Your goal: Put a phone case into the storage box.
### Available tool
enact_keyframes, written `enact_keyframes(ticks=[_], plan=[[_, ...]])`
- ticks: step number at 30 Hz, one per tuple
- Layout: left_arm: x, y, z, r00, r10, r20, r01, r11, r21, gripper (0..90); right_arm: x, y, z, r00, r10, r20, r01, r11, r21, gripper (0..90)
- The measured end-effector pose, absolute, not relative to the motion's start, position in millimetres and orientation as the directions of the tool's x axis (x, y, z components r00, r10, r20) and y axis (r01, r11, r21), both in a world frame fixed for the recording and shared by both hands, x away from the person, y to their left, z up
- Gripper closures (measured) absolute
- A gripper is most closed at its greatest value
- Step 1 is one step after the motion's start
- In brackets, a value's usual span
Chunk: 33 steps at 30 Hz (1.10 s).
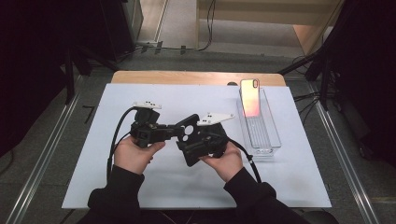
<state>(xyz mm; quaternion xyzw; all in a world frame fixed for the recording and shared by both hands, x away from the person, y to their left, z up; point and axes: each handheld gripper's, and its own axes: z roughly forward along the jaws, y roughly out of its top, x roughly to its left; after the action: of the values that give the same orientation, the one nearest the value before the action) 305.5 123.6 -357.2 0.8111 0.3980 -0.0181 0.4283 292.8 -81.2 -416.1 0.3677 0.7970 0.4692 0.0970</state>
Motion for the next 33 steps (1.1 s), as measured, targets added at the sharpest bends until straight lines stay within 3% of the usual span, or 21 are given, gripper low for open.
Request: enact_keyframes(ticks=[5,7,16,26,33], plan=[[303,121,-357,0.685,0.622,-0.38,0.661,-0.311,0.683,77.3,293,-81,-418,-0.695,0.695,0.186,0.499,0.279,0.82,4.3],[302,120,-357,0.689,0.62,-0.375,0.657,-0.315,0.685,77.3,292,-82,-418,-0.695,0.693,0.19,0.499,0.275,0.822,12.5],[301,120,-354,0.698,0.612,-0.371,0.646,-0.315,0.695,75.7,292,-85,-415,-0.708,0.682,0.185,0.49,0.286,0.823,14.4],[300,135,-343,0.706,0.584,-0.402,0.638,-0.277,0.718,52.5,302,-101,-415,-0.683,0.706,0.188,0.507,0.271,0.818,14.5],[300,141,-348,0.743,0.545,-0.387,0.61,-0.316,0.726,37.8,313,-122,-410,-0.66,0.723,0.202,0.519,0.245,0.819,14.5]])
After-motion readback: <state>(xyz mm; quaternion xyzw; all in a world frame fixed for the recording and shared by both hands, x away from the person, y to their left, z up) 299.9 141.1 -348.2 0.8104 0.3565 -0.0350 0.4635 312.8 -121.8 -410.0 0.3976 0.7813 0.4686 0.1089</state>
